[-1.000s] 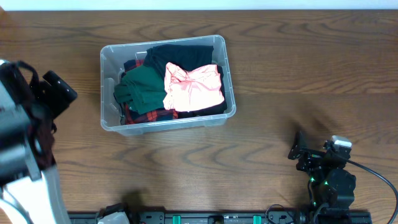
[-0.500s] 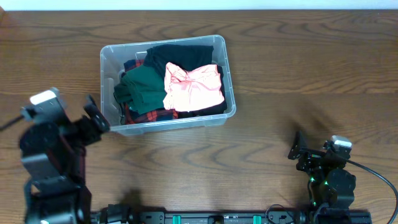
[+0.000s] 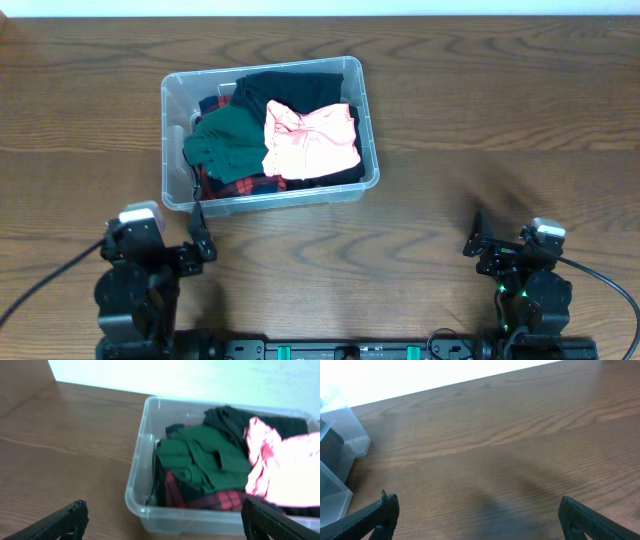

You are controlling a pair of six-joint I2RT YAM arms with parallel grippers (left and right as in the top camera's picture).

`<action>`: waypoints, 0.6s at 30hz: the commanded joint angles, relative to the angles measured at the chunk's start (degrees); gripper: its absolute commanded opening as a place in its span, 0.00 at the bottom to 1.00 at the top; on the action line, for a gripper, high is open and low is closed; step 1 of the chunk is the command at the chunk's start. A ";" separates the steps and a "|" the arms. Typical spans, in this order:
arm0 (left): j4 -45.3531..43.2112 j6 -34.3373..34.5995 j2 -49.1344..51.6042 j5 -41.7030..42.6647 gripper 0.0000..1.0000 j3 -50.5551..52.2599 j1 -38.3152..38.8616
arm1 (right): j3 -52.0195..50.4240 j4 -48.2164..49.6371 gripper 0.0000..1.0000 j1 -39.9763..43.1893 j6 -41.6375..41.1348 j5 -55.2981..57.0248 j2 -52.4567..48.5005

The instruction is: Pack container

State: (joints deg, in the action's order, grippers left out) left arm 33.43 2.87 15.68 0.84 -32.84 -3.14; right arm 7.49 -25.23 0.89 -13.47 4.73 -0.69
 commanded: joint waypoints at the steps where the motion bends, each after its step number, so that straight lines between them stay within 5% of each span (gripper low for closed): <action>1: -0.20 -0.72 -3.85 1.16 0.98 3.32 0.39 | -0.22 0.11 0.99 0.33 -0.85 0.37 0.35; 18: -4.26 -0.72 -15.54 3.91 0.98 15.32 2.36 | -0.22 0.13 0.99 0.33 -0.85 0.37 0.37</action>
State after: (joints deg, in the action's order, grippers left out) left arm 30.09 2.85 0.64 3.62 -18.65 -0.99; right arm 7.46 -25.23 0.89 -13.47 4.71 -0.69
